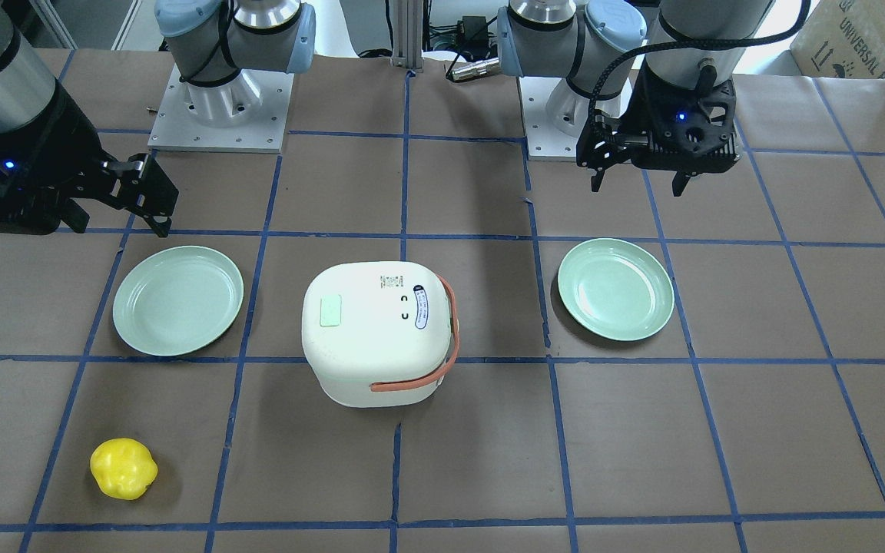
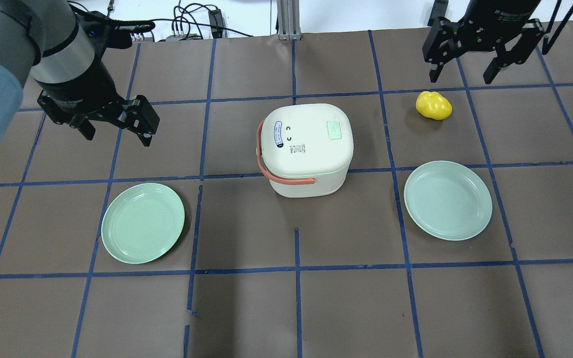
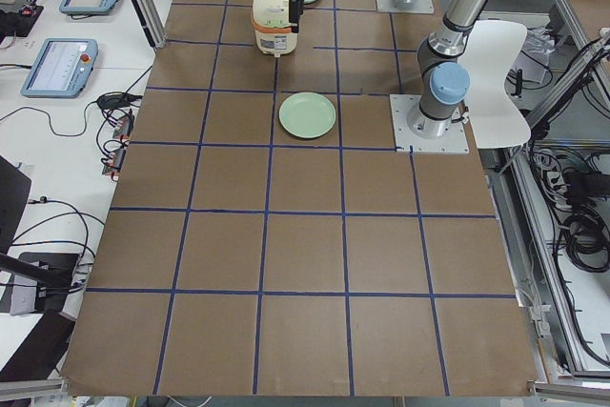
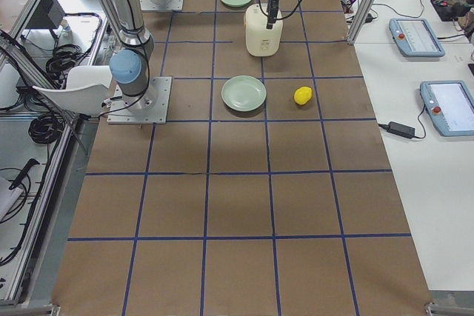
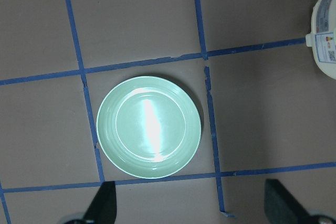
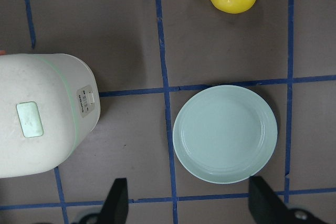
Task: Press rice cooker button
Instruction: 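Move the right gripper over the rice cooker's lid button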
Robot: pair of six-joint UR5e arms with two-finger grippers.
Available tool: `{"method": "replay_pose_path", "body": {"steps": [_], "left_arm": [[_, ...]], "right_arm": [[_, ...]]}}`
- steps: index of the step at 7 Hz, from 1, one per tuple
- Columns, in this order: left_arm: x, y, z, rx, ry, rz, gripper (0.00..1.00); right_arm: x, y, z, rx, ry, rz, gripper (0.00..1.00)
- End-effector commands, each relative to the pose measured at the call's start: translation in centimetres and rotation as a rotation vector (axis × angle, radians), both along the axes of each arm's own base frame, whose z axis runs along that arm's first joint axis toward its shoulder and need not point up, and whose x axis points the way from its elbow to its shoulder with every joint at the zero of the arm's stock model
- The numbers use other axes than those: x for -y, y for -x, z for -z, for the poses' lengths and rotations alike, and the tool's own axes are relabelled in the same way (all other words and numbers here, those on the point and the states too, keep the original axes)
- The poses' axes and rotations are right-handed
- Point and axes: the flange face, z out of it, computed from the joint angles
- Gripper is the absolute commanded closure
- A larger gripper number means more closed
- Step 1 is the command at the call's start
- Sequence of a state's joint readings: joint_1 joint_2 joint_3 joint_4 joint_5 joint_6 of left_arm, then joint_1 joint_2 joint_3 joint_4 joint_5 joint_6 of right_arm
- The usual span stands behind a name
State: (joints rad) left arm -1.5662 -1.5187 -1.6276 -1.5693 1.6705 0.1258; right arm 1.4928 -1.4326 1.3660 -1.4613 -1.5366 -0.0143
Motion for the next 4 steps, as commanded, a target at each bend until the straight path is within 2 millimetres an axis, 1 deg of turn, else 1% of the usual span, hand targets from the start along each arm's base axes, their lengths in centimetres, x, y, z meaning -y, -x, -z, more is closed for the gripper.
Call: {"method": "replay_pose_path", "body": {"steps": [1,2,3,4], "left_arm": [[0.0,0.0,0.0,0.000,0.000,0.000,0.00],[0.0,0.0,0.0,0.000,0.000,0.000,0.00],[0.0,0.0,0.0,0.000,0.000,0.000,0.00],[0.0,0.0,0.0,0.000,0.000,0.000,0.00]], "right_arm": [[0.5,-1.2,1.2,0.012,0.021,-0.017,0.95],[0.1,-4.0,2.4,0.038,0.011,-0.057,0.95],[0.3,-6.6,3.8,0.037,0.027,-0.097,0.95],[-0.1,-8.6,4.4,0.040,0.019,-0.128,0.95]]}}
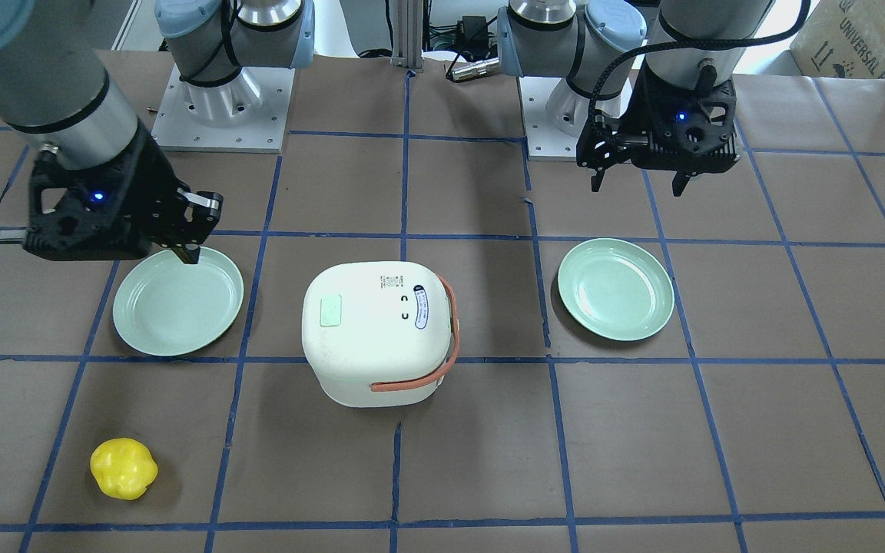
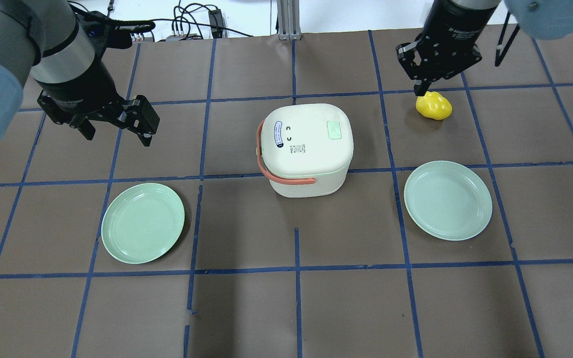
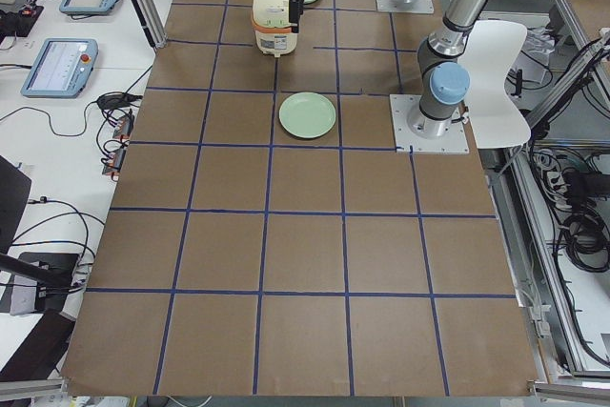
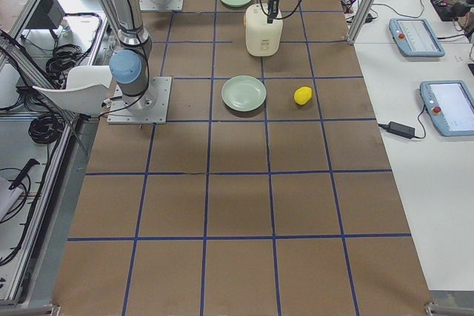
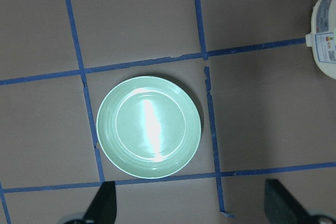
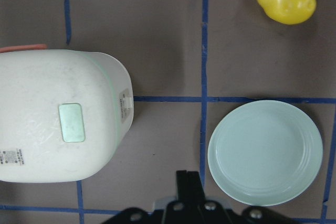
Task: Press rice cooker button
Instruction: 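Move the right gripper over the rice cooker's lid button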
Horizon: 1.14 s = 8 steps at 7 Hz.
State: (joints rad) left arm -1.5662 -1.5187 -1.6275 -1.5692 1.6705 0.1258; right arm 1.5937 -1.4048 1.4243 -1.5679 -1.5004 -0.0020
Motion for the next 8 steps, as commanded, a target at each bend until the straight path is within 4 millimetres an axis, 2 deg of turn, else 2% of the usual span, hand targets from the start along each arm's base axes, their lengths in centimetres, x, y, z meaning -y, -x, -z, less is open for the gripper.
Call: {"method": "replay_pose_path", "body": {"steps": [1,3,4,5,8], "left_arm": [[0.0,0.0,0.0,0.000,0.000,0.000,0.00],[0.0,0.0,0.0,0.000,0.000,0.000,0.00],[0.0,0.0,0.0,0.000,0.000,0.000,0.00],[0.0,0.0,0.0,0.000,0.000,0.000,0.00],[0.0,0.0,0.0,0.000,0.000,0.000,0.00]], "right_arm": [[-0.3,-3.9,2.1,0.010,-0.020,-0.060,0.95],[0.0,-4.6,4.7,0.009,-0.052,-0.071,0.95],[-0.2,-5.6,5.7,0.015,-0.067,-0.086,0.95],[-0.5,-7.1,6.0,0.021,-0.058,-0.104,0.95],[-0.5,-9.5,7.4,0.026,-0.054,-0.139,0.95]]}}
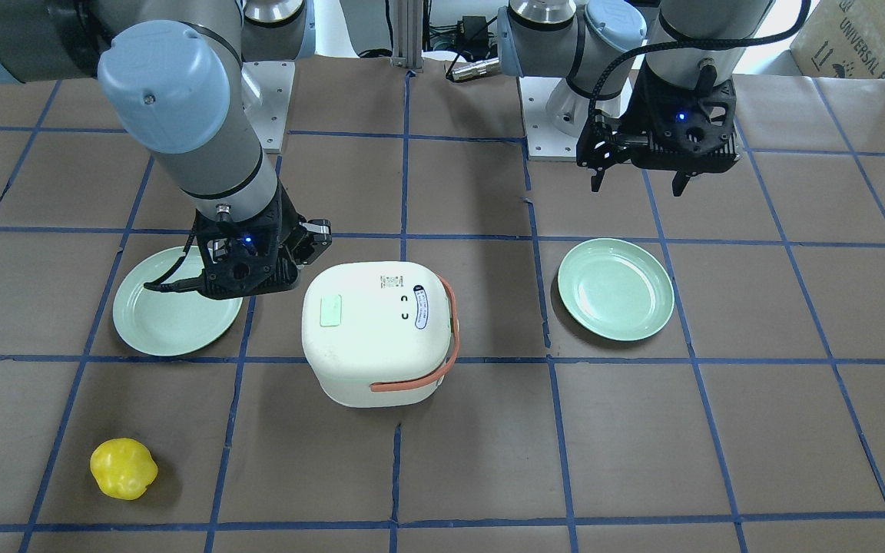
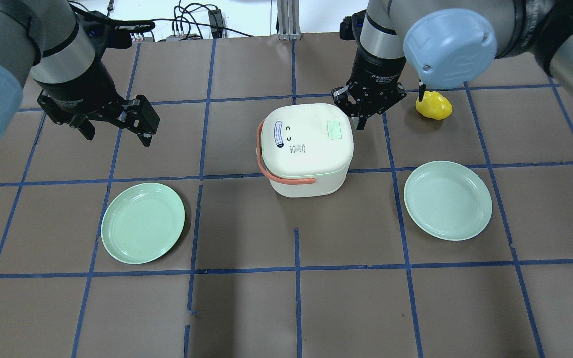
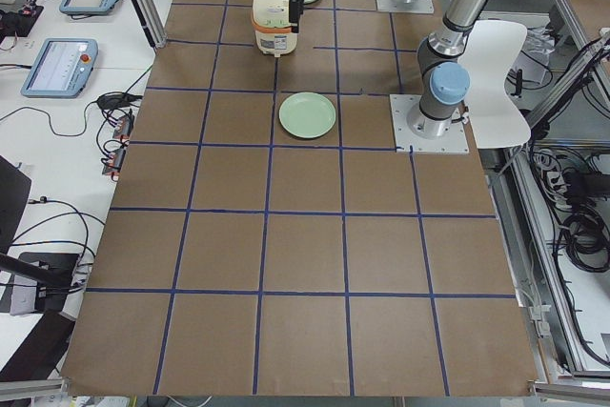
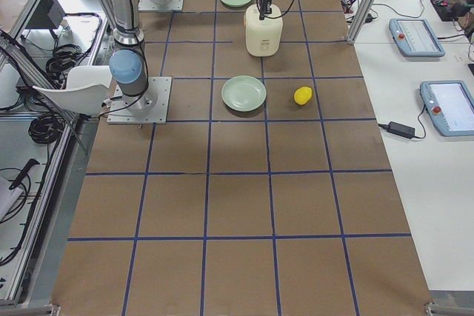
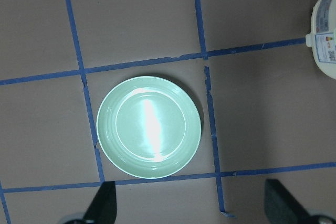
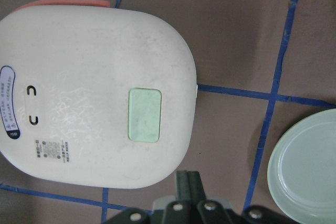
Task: Press rice cooker button
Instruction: 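Move the right gripper over the rice cooker's lid button, then press down on the rice cooker's lid button with the right gripper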
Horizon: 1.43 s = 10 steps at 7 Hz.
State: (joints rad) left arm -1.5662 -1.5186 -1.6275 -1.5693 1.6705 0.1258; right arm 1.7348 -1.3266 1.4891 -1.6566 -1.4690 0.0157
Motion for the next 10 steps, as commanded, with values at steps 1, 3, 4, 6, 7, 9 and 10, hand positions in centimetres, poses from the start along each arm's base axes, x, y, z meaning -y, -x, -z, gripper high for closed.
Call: {"method": "replay_pose_path", "body": {"steps": [1,3,4,6,7,9,10], "left_arm": [[0.0,0.0,0.0,0.000,0.000,0.000,0.00],[0.0,0.0,0.0,0.000,0.000,0.000,0.00],[0.0,0.0,0.0,0.000,0.000,0.000,0.00],[0.0,0.0,0.0,0.000,0.000,0.000,0.00],[0.0,0.0,0.0,0.000,0.000,0.000,0.00],[0.0,0.0,0.0,0.000,0.000,0.000,0.00],[0.0,0.0,0.0,0.000,0.000,0.000,0.00]], "right_arm": [[0.7,-2.0,0.8,0.008,0.012,-0.028,0.95],[1.7,-3.0,0.2,0.030,0.031,-0.033,0.95],[1.9,-2.9,0.6,0.026,0.026,-0.033,0.95],[2.2,-2.3,1.9,0.023,0.004,-0.026,0.95],[2.2,-2.2,1.9,0.024,0.004,-0.029,0.95],[2.4,-2.7,2.7,0.028,0.004,-0.032,0.95],[2.3,-2.9,2.8,0.028,0.006,-0.034,0.95]]}}
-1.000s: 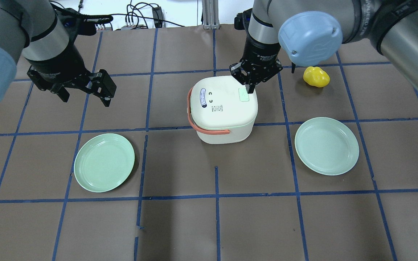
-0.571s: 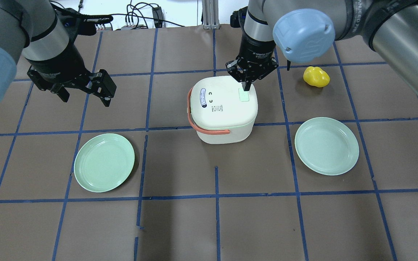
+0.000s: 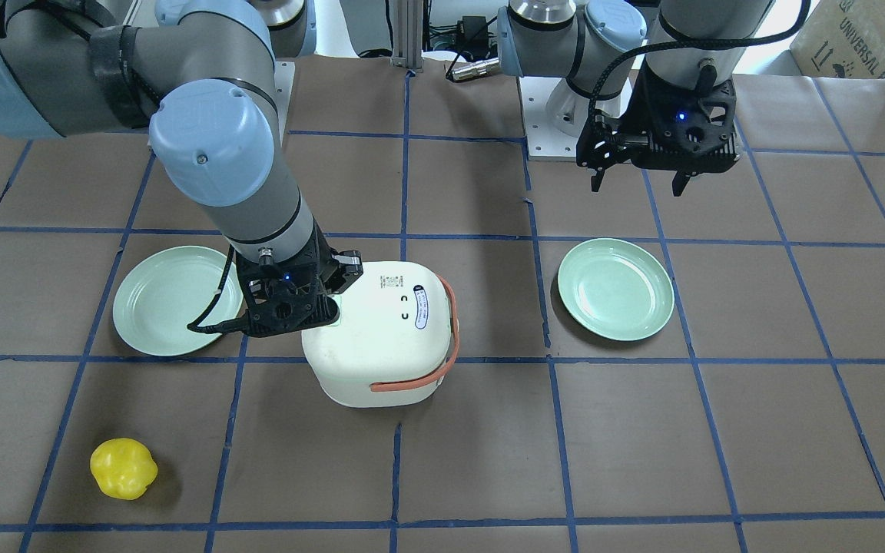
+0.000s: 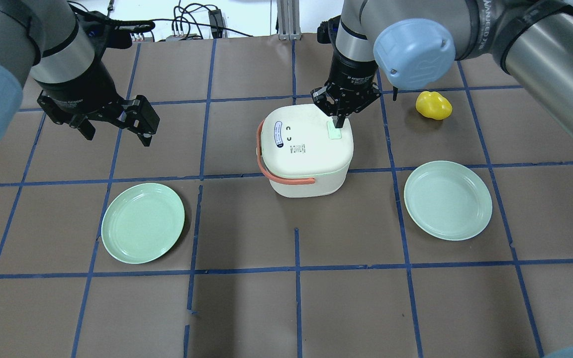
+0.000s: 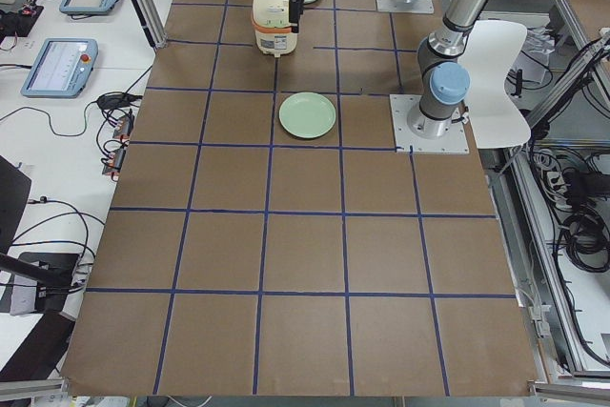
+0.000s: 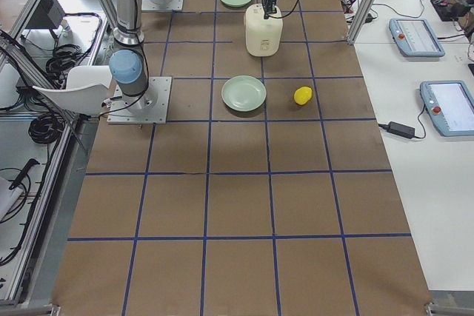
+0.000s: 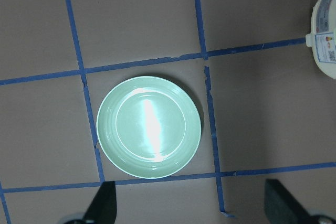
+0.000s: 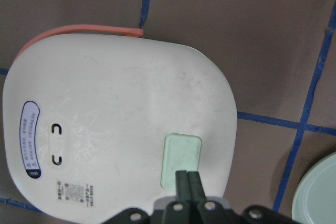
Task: Press rice cooker button
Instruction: 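Press down on the rice cooker's lid button with the right gripper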
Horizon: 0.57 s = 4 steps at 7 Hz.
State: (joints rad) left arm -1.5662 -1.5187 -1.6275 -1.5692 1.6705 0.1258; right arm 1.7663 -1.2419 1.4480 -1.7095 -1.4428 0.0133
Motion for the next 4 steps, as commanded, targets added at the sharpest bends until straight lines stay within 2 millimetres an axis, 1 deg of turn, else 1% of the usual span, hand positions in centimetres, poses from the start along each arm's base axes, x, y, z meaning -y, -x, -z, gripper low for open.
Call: {"method": "replay_pose_path", "body": {"steps": [1,3,4], "left_arm": [[0.00,0.00,0.00,0.000,0.000,0.000,0.00],[0.00,0.00,0.00,0.000,0.000,0.000,0.00],[0.00,0.00,0.00,0.000,0.000,0.000,0.00]], "right_arm": [[0.04,-0.26,0.28,0.002,0.004,-0.002,0.95],[0.31,-0.31,0.94,0.001,0.000,-0.005,0.95],[0.37,-0.22,0.93,0.000,0.002,-0.005,0.95]]}}
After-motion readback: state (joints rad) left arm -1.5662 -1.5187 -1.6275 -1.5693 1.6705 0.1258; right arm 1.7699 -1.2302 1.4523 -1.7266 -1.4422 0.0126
